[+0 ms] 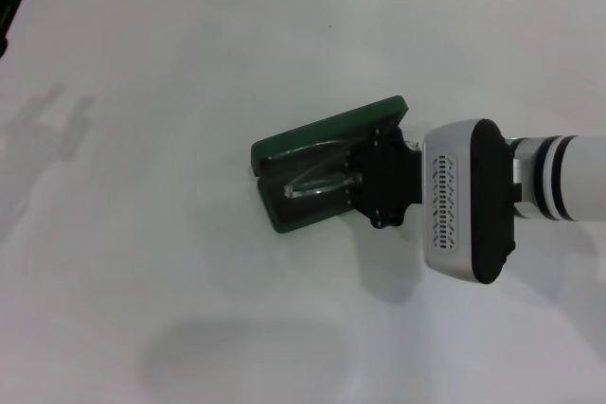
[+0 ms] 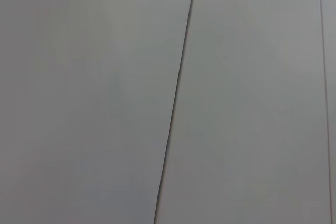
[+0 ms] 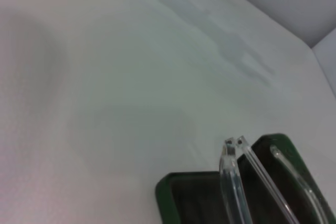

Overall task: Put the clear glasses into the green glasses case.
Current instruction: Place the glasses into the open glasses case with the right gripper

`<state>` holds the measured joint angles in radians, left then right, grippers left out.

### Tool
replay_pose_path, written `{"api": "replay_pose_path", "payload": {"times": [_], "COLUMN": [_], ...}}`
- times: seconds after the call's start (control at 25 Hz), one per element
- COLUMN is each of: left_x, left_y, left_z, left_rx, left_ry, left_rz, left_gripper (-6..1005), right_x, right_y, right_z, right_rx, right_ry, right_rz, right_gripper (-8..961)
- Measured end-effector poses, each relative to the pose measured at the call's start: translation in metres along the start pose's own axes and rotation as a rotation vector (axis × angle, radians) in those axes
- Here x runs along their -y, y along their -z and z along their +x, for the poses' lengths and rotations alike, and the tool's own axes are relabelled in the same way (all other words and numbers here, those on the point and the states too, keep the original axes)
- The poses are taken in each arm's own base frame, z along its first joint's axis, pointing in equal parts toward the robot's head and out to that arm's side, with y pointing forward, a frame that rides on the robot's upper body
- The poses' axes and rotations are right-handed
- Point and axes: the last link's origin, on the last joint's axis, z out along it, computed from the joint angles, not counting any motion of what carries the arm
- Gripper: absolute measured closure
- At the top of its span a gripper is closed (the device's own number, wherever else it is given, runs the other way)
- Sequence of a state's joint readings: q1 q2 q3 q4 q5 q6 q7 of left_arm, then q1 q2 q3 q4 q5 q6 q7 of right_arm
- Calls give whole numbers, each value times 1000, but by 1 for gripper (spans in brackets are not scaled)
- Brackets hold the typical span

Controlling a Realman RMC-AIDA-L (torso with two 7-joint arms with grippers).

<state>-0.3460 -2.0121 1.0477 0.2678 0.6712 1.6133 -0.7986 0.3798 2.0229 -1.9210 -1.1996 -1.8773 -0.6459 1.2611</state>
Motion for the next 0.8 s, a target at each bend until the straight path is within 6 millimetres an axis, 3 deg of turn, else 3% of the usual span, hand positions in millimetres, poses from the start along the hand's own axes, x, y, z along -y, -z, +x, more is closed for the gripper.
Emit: {"api": "replay_pose_path", "payload": {"times": [0.44, 0.8], "left_x": [1, -2], "left_y": [-19, -21], "left_z": [-4, -7], "left_rx": [26, 28], "left_ry": [3, -5], "left_rz": [-16, -19], "left_gripper": [508, 509], "right_x": [1, -3], "right_y": [-7, -15], "right_z": [2, 3], "right_rx": [-27, -48], "right_ry": [-1, -1], "right_rz": [25, 32], "right_gripper": [754, 747]}}
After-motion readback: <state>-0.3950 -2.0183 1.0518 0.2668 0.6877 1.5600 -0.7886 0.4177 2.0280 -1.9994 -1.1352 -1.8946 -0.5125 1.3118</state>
